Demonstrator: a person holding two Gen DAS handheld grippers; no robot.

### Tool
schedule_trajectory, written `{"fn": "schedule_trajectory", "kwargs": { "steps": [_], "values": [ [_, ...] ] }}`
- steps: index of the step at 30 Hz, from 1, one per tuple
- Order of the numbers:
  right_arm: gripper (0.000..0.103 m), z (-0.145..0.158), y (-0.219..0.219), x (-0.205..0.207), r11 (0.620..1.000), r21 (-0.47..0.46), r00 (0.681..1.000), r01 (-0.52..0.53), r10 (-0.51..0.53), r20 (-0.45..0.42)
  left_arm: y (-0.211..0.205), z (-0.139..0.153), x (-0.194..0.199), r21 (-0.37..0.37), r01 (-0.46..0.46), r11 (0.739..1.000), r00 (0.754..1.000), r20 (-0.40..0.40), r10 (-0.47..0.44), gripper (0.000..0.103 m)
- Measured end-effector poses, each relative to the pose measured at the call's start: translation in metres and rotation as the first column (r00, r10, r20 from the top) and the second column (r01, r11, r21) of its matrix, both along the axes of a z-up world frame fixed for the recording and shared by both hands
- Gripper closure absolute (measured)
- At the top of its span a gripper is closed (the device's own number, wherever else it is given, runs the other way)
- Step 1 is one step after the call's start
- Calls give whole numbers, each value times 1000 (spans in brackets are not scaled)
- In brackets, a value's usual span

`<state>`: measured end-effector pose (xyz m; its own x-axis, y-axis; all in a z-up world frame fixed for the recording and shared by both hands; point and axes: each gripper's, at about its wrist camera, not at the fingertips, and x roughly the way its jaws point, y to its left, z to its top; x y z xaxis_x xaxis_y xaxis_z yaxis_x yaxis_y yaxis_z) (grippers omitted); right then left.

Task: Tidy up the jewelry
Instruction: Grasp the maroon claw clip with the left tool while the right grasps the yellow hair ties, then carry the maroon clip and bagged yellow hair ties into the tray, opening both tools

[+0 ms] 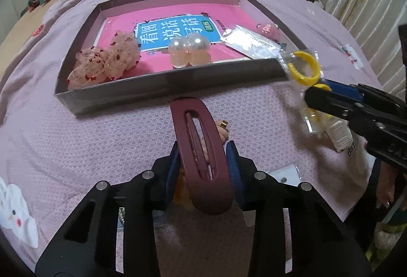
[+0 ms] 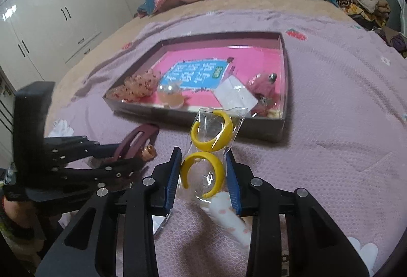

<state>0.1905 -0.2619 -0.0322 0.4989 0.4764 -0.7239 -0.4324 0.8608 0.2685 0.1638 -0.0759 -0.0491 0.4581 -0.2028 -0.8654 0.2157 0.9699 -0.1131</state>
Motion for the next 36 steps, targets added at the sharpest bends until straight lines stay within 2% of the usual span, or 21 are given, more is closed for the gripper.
{"fn": "schedule_trajectory", "kwargs": {
  "steps": [6,11,20,29,36],
  "values": [
    [70,15,-4,-7,1000,23,999,-14,12,49,9,11,-7,-12,-29,1000,999,25,29,80],
    [71,20,-6,-10,999,43,997,-16,13,70,18,31,-11,-24,-46,999,997,66,48,81],
    [71,34,-16,-13,993,121,995,0,-12,96,28,58,-11,-40,-65,997,990,119,69,81],
    [71,51,-24,-15,987,160,990,10,-32,135,26,80,-1,-59,-62,996,983,170,71,81],
    [71,68,-24,-12,989,150,983,21,-48,175,26,97,15,-72,-60,996,977,202,74,81]
  ]
}}
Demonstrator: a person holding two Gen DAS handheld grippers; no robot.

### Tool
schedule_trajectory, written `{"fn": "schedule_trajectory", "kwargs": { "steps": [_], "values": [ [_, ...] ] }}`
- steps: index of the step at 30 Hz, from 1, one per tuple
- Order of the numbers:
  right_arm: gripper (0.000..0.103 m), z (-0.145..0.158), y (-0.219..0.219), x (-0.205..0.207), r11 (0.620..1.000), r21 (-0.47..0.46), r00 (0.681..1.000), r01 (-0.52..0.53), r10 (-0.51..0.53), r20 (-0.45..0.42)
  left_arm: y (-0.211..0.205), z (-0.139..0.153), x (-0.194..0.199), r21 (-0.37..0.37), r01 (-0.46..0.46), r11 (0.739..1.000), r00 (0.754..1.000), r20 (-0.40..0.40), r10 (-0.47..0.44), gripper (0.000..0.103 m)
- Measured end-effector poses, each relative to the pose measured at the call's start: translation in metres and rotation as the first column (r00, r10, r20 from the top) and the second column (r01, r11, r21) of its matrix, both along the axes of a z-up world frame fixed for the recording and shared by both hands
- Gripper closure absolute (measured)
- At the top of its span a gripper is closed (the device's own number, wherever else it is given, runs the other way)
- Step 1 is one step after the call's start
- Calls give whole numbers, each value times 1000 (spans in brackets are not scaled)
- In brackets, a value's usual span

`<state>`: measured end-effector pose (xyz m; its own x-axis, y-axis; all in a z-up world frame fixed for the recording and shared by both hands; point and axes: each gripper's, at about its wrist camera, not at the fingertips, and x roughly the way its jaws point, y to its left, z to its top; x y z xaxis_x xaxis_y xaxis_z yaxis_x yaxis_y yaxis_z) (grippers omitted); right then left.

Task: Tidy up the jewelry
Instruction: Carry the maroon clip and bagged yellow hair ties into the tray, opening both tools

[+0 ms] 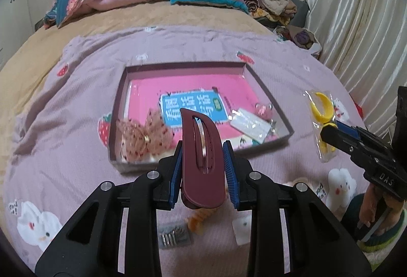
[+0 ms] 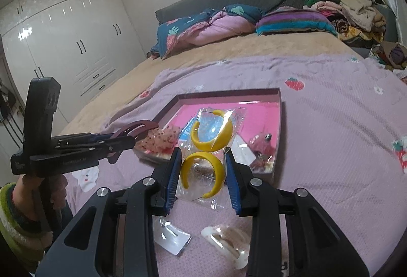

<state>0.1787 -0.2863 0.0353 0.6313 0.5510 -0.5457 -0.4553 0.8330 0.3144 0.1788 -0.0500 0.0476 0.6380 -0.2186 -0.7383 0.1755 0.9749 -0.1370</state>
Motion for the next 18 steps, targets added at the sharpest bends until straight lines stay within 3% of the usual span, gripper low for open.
{"fn": "schedule_trajectory", "kwargs": {
  "steps": [18],
  "values": [
    [71,21,-4,46,999,-9,999,45,-45,23,6,18,45,-40,-25,999,1000,7,25,81]
  ]
}}
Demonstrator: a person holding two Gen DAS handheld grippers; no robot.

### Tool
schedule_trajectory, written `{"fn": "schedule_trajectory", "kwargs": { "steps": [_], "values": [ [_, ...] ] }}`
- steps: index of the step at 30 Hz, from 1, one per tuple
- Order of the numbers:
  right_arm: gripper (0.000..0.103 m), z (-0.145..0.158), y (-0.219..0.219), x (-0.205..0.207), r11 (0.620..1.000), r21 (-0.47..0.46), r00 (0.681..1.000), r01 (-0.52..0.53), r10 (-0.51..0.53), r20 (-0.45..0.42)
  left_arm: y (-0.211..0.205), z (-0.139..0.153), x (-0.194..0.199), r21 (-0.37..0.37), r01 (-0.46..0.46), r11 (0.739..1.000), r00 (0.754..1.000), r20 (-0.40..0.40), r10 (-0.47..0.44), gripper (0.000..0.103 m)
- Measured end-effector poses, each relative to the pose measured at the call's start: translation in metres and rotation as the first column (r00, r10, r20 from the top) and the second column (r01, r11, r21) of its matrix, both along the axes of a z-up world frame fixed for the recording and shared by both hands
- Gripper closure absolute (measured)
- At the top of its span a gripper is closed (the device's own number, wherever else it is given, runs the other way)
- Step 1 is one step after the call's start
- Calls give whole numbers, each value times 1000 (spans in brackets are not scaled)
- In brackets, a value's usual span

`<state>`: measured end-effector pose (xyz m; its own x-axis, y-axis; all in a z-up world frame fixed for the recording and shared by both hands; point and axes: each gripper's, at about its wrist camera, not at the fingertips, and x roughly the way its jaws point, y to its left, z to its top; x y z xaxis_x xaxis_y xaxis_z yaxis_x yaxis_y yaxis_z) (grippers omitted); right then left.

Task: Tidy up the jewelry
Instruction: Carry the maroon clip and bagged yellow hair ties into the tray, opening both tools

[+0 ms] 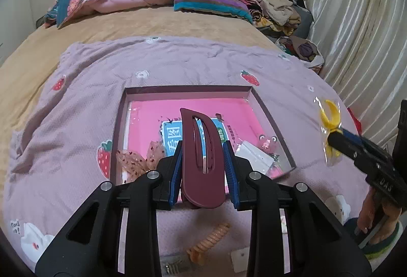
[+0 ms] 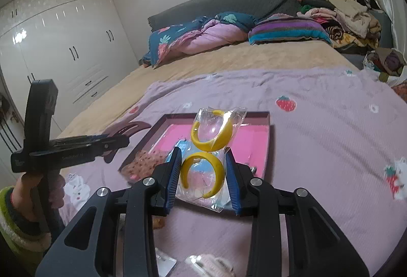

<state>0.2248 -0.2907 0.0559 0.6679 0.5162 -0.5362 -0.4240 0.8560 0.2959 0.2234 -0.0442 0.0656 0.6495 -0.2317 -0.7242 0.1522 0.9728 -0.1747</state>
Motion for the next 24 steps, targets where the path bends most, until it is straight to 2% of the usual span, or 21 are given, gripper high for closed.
{"fn": "schedule_trajectory", "kwargs": {
  "steps": [7,14,24],
  "values": [
    [71,-4,3,27,1000,-20,1000,10,-11,-27,-2,-5,15,17,-7,1000,1000,-17,8,81],
    [71,-3,15,50,997,-72,1000,1,-1,-7,-4,-22,31,33,-24,999,999,-43,25,81],
    [71,-42,19,69,994,-113,996,-15,6,-85,-9,-53,53,25,-34,999,995,-97,37,81]
  ]
}}
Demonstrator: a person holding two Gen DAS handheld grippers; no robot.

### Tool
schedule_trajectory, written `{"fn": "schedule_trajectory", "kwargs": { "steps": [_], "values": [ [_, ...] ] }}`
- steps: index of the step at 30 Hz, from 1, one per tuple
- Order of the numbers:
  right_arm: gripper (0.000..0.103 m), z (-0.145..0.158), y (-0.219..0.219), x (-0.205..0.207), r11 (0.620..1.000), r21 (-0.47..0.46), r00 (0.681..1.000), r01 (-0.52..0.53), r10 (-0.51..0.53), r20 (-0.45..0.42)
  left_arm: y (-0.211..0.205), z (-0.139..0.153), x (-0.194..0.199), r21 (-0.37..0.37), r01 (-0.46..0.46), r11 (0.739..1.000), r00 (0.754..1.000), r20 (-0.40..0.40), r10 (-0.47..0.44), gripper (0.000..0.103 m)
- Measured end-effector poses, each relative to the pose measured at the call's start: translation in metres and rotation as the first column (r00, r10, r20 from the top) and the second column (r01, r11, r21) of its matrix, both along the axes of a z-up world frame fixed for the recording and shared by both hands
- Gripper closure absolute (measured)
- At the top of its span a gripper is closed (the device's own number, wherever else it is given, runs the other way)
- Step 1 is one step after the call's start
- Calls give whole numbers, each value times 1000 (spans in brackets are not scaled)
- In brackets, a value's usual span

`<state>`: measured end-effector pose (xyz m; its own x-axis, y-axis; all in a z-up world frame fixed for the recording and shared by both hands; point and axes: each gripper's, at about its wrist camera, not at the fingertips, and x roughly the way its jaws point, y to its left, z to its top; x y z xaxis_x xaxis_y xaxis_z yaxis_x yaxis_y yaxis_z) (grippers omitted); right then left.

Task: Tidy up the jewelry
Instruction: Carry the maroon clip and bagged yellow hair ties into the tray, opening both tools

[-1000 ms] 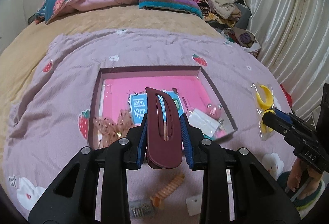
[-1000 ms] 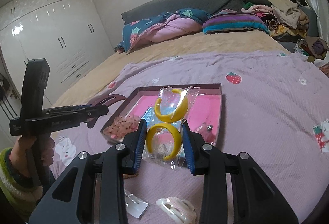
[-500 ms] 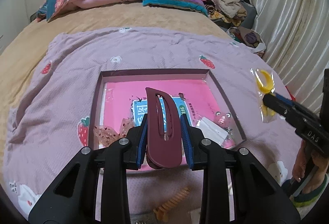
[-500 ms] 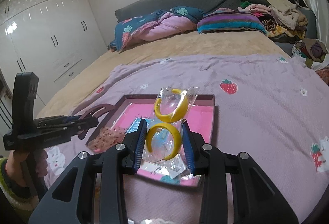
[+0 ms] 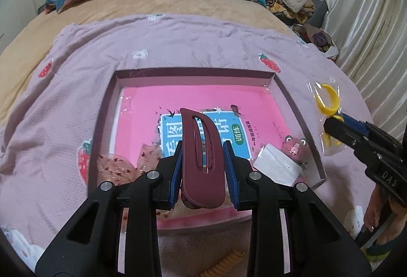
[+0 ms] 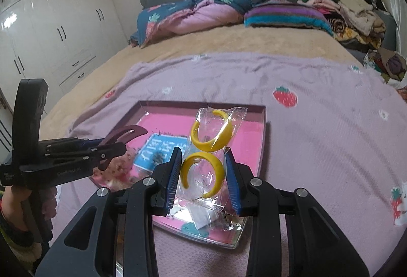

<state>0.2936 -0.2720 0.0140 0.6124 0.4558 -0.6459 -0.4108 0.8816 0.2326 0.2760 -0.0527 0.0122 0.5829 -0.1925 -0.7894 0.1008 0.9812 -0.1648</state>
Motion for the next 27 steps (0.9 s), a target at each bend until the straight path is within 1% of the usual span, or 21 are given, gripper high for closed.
{"fn": "schedule_trajectory", "kwargs": {
  "steps": [5,8,14,19,20,21,25,27],
  "values": [
    [71,-13,2,4,1000,-26,1000,2,-2,-22,-4,-12,4,-4,1,1000,1000,-14,-1,81],
    [71,-18,4,7,1000,-32,999,-2,1,-32,-6,-16,3,13,1,1000,1000,-13,-1,81],
    [71,-34,9,10,998,-70,998,-6,2,-66,-2,-22,3,19,-13,1000,1000,-23,13,81],
    [70,-45,8,15,997,-80,995,7,-15,-103,3,-19,0,29,-25,999,1000,-19,25,80],
    [70,-47,8,15,997,-81,994,7,-16,-109,4,-18,-2,27,-27,999,1000,-15,27,77],
    [70,-48,9,15,997,-81,993,6,-16,-113,5,-17,-3,29,-29,999,999,-12,29,72],
    [68,-49,9,15,997,-80,992,4,-14,-123,6,-12,-9,34,-36,999,999,-5,36,70],
    [64,-47,8,13,997,-78,993,3,-12,-121,7,-6,-16,38,-43,998,999,8,42,62]
  ]
}}
